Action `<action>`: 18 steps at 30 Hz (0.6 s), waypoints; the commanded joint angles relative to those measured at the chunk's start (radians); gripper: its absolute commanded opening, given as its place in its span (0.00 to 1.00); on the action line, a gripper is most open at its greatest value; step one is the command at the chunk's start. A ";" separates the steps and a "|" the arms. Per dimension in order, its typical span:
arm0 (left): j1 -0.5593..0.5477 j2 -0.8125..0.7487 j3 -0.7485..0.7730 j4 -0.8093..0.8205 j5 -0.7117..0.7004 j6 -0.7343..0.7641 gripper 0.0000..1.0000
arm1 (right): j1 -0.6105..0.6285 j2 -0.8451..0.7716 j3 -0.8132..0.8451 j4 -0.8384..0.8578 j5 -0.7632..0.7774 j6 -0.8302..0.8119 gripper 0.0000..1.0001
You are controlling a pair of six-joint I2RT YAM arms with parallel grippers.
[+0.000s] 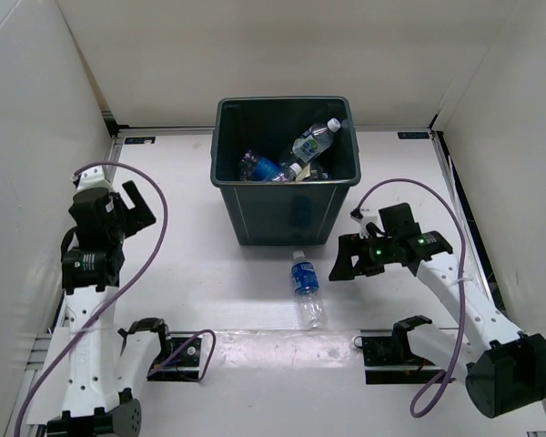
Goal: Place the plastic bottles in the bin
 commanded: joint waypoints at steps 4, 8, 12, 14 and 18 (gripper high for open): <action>0.026 0.012 0.016 -0.082 -0.010 -0.036 1.00 | 0.103 -0.006 -0.008 0.056 0.071 0.042 0.90; 0.027 -0.058 -0.025 -0.089 0.011 -0.046 1.00 | 0.144 0.010 -0.017 0.060 0.031 0.029 0.90; 0.028 -0.169 -0.133 -0.049 0.028 -0.019 1.00 | 0.155 0.020 -0.019 0.068 -0.007 0.016 0.90; 0.027 -0.242 -0.171 -0.062 0.045 0.006 1.00 | 0.168 0.005 -0.031 0.074 -0.009 0.016 0.90; 0.031 -0.339 -0.211 -0.125 0.059 0.033 1.00 | 0.200 -0.001 -0.031 0.076 -0.006 0.019 0.90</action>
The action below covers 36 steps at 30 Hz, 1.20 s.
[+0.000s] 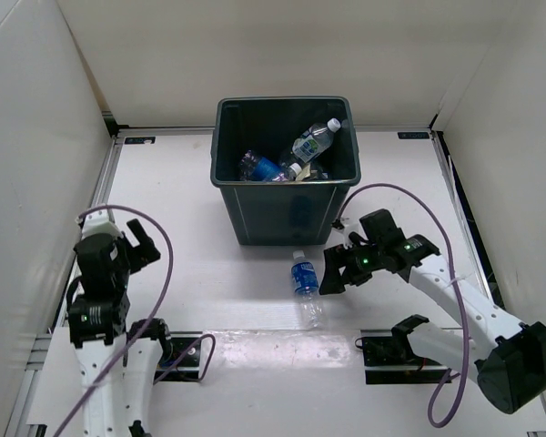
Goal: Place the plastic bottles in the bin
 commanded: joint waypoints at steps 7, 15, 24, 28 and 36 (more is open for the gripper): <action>0.005 -0.233 -0.085 -0.042 0.039 0.029 1.00 | 0.036 0.030 0.004 0.006 -0.054 -0.024 0.90; -0.036 -0.362 -0.142 -0.054 0.010 -0.002 1.00 | -0.067 0.129 0.067 -0.036 0.036 0.013 0.90; -0.051 -0.448 -0.151 -0.089 -0.107 -0.068 1.00 | 0.085 0.093 0.037 0.034 0.062 0.022 0.90; -0.051 -0.503 -0.166 -0.093 -0.159 -0.085 1.00 | 0.093 0.153 0.044 0.078 0.075 0.019 0.90; -0.050 -0.473 -0.162 -0.094 -0.153 -0.096 1.00 | 0.148 0.216 -0.005 0.239 0.137 0.093 0.90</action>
